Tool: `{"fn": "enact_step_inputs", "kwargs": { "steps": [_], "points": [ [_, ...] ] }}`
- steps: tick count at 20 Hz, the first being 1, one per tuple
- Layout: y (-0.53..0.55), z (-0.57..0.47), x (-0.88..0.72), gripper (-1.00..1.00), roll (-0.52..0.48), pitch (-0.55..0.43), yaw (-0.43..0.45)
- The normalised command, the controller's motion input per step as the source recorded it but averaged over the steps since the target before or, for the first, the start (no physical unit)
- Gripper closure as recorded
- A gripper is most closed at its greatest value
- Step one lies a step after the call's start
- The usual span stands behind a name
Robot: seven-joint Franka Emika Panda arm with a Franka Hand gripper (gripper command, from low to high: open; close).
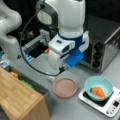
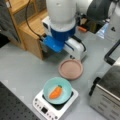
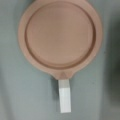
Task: Pick up the pan. Place the pan on the table. Pick up the bowl. Place the bowl on the stove.
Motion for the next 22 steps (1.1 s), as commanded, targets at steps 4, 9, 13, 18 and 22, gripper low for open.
{"fn": "enact_step_inputs", "kwargs": {
  "steps": [4, 9, 13, 18, 22],
  "points": [
    [0.05, -0.23, -0.87, -1.0, 0.011, -0.272, 0.148],
    [0.13, -0.34, -0.87, -1.0, 0.02, -0.326, 0.162],
    [0.19, -0.41, -0.68, -1.0, 0.044, -0.336, 0.128],
    [0.11, -0.35, -0.44, -1.0, 0.091, -0.289, 0.089],
    [-0.05, -0.3, -0.17, -1.0, 0.156, -0.237, 0.069]
  ]
}}
